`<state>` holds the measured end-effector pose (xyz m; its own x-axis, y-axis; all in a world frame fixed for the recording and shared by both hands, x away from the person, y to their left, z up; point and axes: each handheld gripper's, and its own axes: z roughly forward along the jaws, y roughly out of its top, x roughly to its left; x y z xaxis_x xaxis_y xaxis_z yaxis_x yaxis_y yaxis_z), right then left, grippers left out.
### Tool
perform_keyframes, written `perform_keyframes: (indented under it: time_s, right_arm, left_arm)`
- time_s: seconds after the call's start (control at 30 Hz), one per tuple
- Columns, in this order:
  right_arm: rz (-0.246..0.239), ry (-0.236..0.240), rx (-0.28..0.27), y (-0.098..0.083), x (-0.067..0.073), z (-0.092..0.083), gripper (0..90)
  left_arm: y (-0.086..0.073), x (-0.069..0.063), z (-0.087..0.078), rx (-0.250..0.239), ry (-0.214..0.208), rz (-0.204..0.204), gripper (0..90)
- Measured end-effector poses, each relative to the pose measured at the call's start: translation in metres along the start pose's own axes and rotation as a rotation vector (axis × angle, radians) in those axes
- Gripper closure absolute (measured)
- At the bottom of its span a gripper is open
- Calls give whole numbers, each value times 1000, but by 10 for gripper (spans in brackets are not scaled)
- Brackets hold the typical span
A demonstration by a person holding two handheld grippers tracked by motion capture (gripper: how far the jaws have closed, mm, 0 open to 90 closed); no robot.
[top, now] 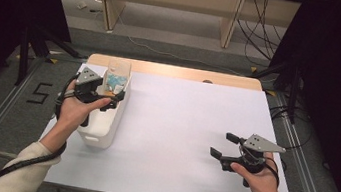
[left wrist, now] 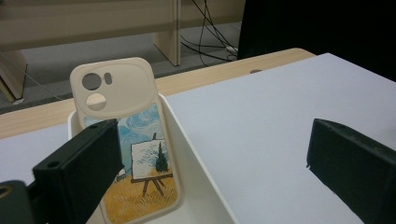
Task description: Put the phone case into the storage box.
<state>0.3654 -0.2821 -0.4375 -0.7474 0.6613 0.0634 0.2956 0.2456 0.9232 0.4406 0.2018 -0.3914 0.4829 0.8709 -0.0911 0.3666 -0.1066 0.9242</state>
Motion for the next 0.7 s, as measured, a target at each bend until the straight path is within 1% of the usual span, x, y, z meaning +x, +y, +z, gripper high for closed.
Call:
perform_keyframes:
  time_s: [0.17, 0.4, 0.7]
  right_arm:
    - [0, 0, 0, 0, 0, 0, 168]
    - [-1, -1, 0, 0, 0, 0, 169]
    - [-2, 0, 0, 0, 1, 0, 169]
  left_arm:
    - [-5, -5, -3, -7, -15, -4, 27]
    - [-8, -11, -8, -15, -28, 16, 26]
    - [-16, -17, -13, -11, -39, 28, 24]
